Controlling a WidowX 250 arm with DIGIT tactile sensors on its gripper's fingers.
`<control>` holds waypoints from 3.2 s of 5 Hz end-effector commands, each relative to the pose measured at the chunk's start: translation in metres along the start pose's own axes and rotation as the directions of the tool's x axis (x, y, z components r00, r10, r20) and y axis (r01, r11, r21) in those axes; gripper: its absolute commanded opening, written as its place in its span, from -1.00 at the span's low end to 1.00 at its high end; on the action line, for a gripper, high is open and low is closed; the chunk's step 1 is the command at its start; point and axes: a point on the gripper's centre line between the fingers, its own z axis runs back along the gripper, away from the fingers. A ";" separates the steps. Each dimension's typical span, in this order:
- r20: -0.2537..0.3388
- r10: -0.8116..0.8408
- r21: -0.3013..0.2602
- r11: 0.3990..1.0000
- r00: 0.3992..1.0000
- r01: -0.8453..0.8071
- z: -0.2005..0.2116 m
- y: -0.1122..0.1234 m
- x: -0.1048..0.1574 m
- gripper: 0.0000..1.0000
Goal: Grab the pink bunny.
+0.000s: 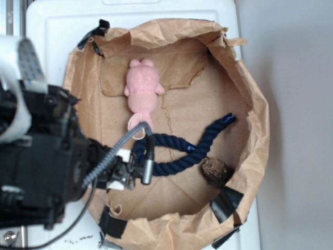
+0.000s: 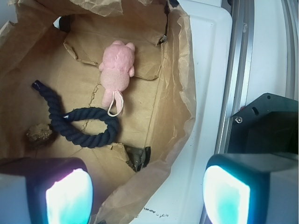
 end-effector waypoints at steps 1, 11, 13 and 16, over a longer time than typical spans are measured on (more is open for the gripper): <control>0.004 0.016 -0.041 0.999 1.000 -0.016 0.011 -0.011 0.001 1.00; 0.114 0.251 0.020 0.967 0.961 -0.255 -0.044 -0.019 0.049 1.00; 0.039 0.316 0.081 0.945 0.948 -0.318 -0.022 -0.038 0.064 1.00; 0.070 0.314 0.095 0.943 0.947 -0.320 -0.038 -0.044 0.063 1.00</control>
